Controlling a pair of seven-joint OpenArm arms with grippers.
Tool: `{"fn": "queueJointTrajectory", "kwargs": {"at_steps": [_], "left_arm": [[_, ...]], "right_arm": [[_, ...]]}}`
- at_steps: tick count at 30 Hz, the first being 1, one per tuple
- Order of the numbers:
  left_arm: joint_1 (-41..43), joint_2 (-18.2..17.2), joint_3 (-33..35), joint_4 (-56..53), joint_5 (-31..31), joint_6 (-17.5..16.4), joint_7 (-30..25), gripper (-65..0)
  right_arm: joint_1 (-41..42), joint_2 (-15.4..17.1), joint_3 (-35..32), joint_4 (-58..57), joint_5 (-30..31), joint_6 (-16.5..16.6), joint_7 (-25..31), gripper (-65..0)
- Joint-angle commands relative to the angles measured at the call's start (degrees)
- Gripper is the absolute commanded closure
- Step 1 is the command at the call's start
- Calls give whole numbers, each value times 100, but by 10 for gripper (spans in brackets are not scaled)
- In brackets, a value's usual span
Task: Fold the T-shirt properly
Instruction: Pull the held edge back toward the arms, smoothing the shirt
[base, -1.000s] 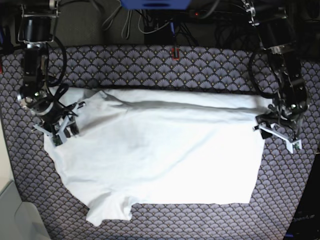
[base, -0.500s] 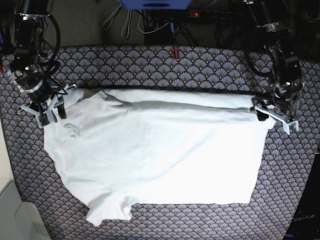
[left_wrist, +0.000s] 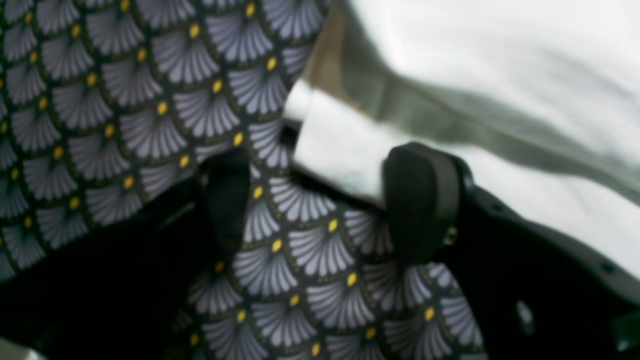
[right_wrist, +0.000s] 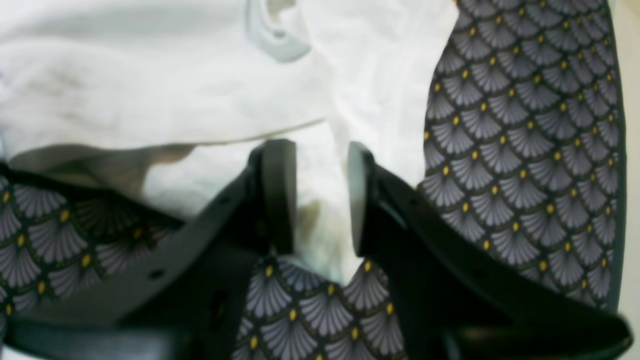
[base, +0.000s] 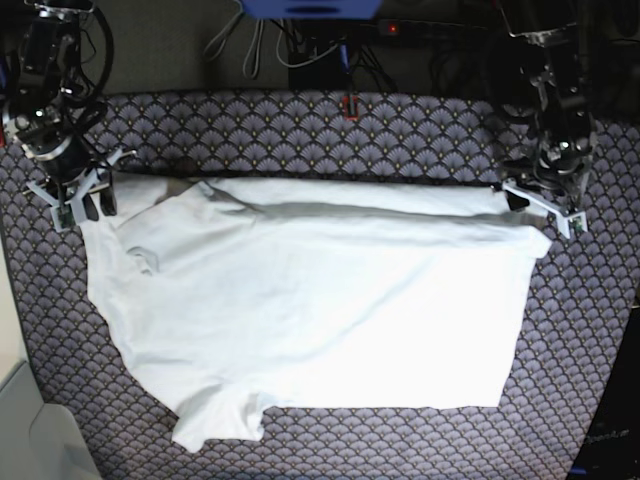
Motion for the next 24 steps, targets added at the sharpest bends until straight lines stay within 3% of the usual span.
{"fn": "queueJointTrajectory", "kwargs": {"at_steps": [1,19,21,24], "left_arm": [[-179,-74,-13,30,-1,-1,-126,-442],[-786,-83,-4,-920,42,-10,-134,-437],[-856,-83,-4,-1008,16,-10,-134,-393],[-865,-83,-4,-1016,16,-10,-134,-237]], "right_arm": [[44,82,41,110,71,-2,159,-190],[44,91,287,110,71,-2,159,-190],[44,135,358,110,71,-2,159,-190],[-71,162,366,110,80,-2,150,-190]]}}
